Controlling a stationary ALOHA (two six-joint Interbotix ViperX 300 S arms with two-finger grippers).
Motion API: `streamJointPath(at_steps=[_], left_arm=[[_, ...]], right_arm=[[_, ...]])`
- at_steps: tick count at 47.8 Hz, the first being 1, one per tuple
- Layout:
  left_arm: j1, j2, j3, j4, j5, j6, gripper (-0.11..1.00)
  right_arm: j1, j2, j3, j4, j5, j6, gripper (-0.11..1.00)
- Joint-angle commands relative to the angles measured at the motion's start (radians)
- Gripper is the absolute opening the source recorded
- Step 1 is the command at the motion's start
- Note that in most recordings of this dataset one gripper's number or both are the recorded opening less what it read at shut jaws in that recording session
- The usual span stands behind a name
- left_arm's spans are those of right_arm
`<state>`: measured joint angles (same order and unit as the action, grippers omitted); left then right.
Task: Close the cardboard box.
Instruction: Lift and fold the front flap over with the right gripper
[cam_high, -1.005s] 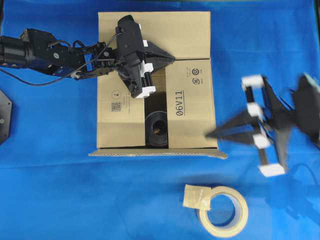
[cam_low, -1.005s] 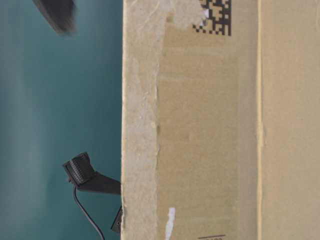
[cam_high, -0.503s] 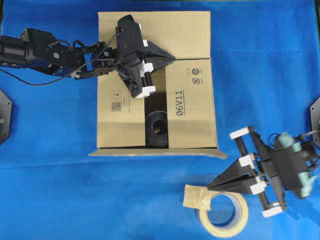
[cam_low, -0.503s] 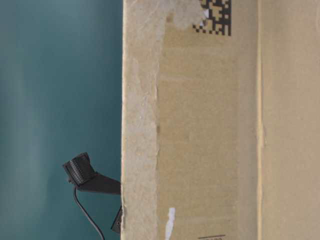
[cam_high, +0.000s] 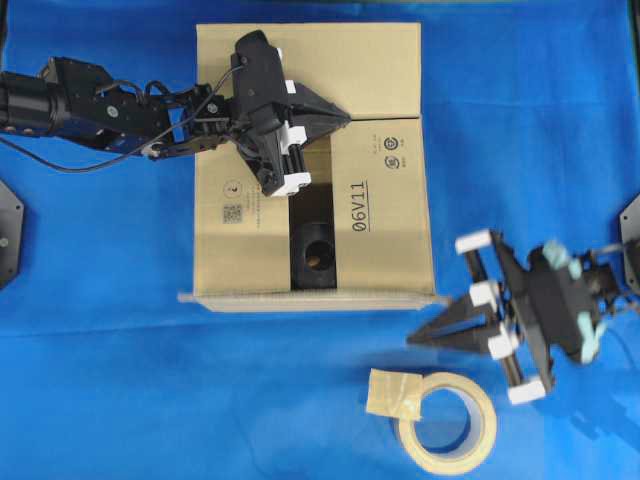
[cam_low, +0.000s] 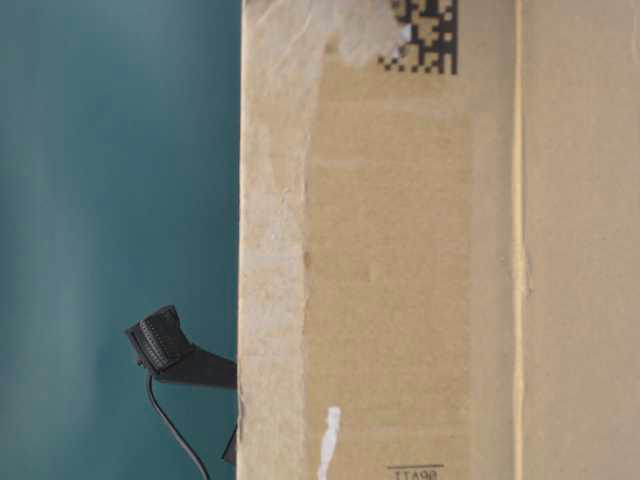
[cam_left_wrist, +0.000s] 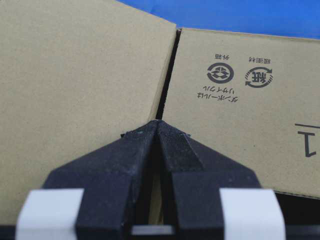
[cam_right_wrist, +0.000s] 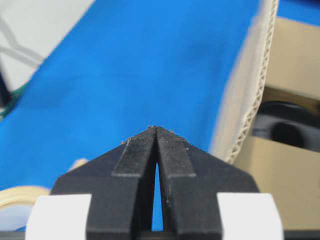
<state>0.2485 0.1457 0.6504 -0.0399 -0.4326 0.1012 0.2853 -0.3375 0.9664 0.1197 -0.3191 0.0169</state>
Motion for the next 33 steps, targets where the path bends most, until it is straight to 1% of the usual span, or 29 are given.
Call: streamJointPath(at_steps=[1,6,12,16,21,33], left_arm=[[0.003,-0.017,-0.003,0.002,-0.005,-0.002,0.0],[0.003,-0.018,-0.003,0.002,-0.005,-0.003,0.0],[0.003,-0.017,-0.003,0.002,-0.005,-0.005,0.0],[0.003,-0.017,-0.003,0.002,-0.005,-0.005,0.0],[0.003,-0.017,-0.005,0.002,-0.005,-0.005,0.0],[0.003,-0.018,-0.008,0.002,-0.005,-0.008,0.0]], right_arm=[[-0.064,-0.037,0.008,0.002,-0.005,-0.002,0.0],[-0.141,-0.034,0.021,0.005,0.017,0.0,0.0],[-0.196,-0.012,0.026,0.017,0.048,0.0,0.0],[-0.212,0.011,0.025,0.023,0.06,0.0,0.0],[-0.212,0.049,0.025,0.025,0.06,0.0,0.0],[-0.212,0.107,0.02,0.057,0.057,0.002,0.0]])
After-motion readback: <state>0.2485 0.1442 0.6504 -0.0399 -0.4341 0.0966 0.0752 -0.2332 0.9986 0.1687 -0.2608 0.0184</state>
